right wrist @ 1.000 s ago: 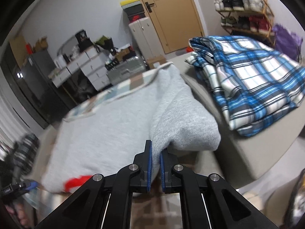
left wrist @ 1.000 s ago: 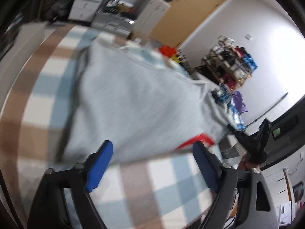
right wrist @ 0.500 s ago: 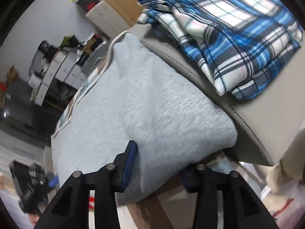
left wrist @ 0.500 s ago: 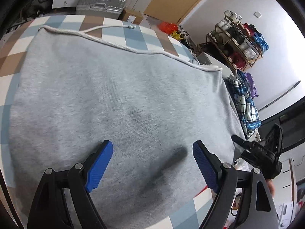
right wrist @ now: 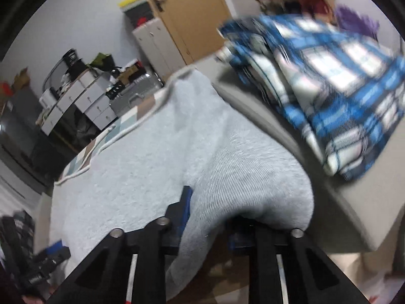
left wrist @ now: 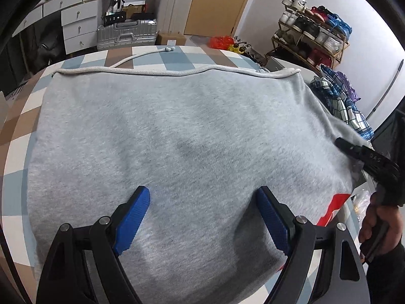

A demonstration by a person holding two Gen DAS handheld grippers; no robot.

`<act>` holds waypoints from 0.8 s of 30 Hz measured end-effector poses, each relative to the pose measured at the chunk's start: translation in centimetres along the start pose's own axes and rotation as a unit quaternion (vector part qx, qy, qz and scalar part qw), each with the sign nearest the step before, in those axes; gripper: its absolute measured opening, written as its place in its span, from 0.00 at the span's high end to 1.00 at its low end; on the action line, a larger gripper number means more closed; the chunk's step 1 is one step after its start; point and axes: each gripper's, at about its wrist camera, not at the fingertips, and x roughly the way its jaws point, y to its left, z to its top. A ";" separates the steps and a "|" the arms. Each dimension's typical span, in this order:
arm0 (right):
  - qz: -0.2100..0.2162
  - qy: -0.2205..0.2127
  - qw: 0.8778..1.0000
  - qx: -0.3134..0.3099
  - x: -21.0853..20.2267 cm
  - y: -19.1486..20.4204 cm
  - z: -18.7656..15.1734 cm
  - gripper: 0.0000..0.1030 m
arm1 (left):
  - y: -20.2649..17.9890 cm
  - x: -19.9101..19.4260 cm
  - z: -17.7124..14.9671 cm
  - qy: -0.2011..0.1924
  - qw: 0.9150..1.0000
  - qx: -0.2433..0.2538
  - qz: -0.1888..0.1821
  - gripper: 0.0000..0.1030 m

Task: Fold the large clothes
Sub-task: 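Open the left gripper and press it on the hoodie while the right gripper lifts the sleeve, then fold the grey sleeve with the right gripper across the hoodie body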

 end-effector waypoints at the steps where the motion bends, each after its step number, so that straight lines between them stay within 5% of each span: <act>1: -0.005 -0.007 1.000 -0.015 -0.3 0.4 0.1 0.84 | 0.0 0.0 -0.1 -0.001 1.000 0.003 0.002 0.19; 9: -0.052 -0.071 0.986 -0.145 -3.0 6.3 0.0 0.88 | -0.2 0.4 -0.1 0.003 1.000 0.015 -0.002 0.19; 20: -0.033 -0.143 0.947 -0.286 -5.7 16.7 -0.5 0.89 | 0.5 0.2 -0.4 0.019 0.998 0.032 -0.044 0.20; 24: -0.025 -0.163 0.935 -0.314 -6.8 20.1 -0.3 0.89 | 2.3 -2.8 -0.7 0.029 0.998 0.031 -0.048 0.34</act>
